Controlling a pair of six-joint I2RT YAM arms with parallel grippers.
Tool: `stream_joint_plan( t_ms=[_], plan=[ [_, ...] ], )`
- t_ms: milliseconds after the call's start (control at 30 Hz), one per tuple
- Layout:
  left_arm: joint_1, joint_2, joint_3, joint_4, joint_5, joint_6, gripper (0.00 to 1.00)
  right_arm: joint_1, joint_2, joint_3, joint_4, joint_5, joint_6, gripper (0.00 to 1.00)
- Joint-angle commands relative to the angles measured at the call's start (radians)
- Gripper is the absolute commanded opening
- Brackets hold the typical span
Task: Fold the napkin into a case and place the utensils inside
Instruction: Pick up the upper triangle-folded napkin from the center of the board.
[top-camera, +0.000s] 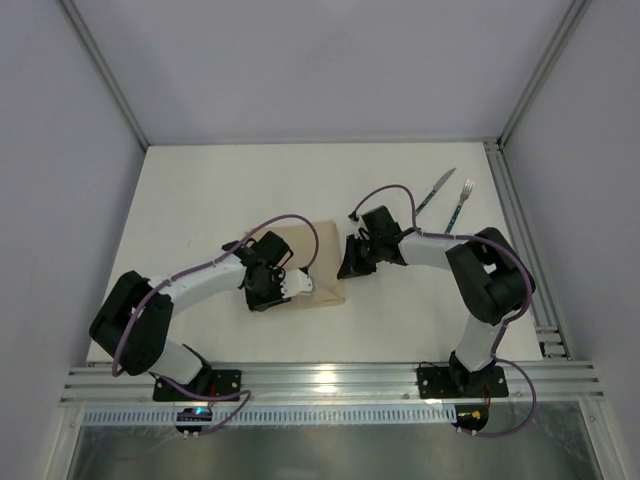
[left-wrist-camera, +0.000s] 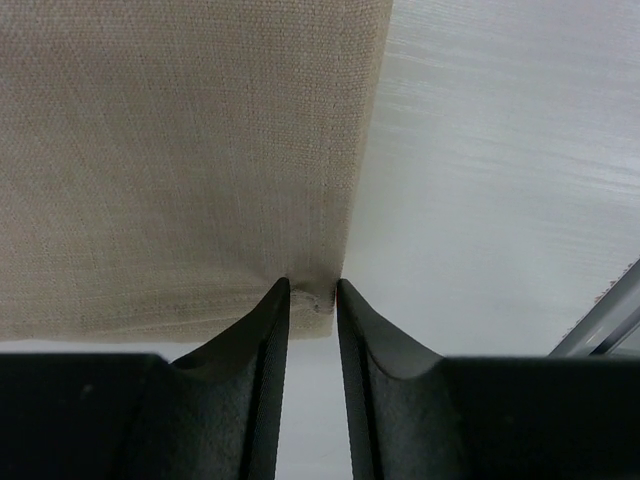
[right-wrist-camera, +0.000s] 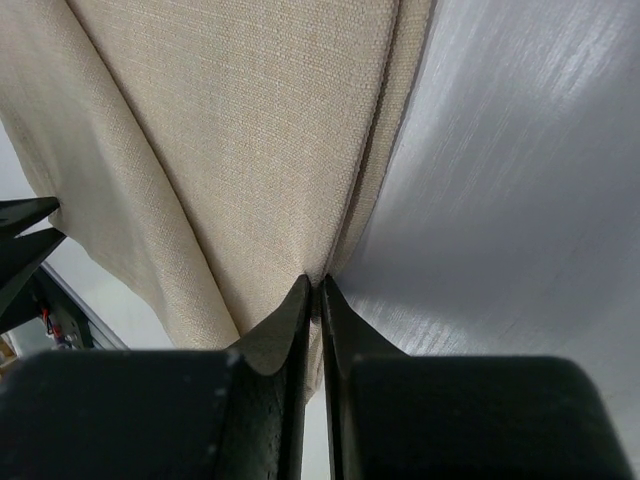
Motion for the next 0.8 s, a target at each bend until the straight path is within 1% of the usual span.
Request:
stream_joint_plan(
  t_ms=[0,67,100,167,200,233,333,533,767],
  plan=[
    [-0.003,0.015,0.004,0.016,-0.001,0.013,0.26,0.001,0.022,-0.019,-0.016,0.052,-0.011,0.09],
    [-0.003,-0.002,0.002,0.011,-0.001,0.016,0.24,0.000,0.023,-0.019,-0.018,0.053,-0.012,0.06],
    [-0.003,-0.007,0.002,0.007,-0.001,0.018,0.18,0.000,0.023,-0.019,-0.018,0.053,-0.014,0.04],
    [-0.001,-0.021,-0.002,-0.001,0.000,0.023,0.12,-0.002,0.025,-0.019,-0.018,0.053,-0.015,0.04],
    [-0.001,-0.024,-0.005,-0.002,-0.003,0.024,0.03,-0.002,0.025,-0.019,-0.016,0.053,-0.017,0.04],
    [-0.001,-0.027,-0.011,-0.002,-0.009,0.026,0.00,-0.003,0.026,-0.019,-0.018,0.053,-0.018,0.04],
    [-0.001,-0.038,-0.025,0.001,-0.029,0.035,0.00,-0.008,0.023,-0.019,-0.021,0.055,-0.024,0.04],
    [0.037,-0.088,-0.039,-0.022,-0.034,0.069,0.00,-0.011,0.018,-0.020,-0.024,0.053,-0.032,0.04],
    [0.051,-0.059,-0.044,-0.018,-0.047,0.078,0.00,-0.009,0.017,-0.020,-0.018,0.041,-0.035,0.04]
  ],
)
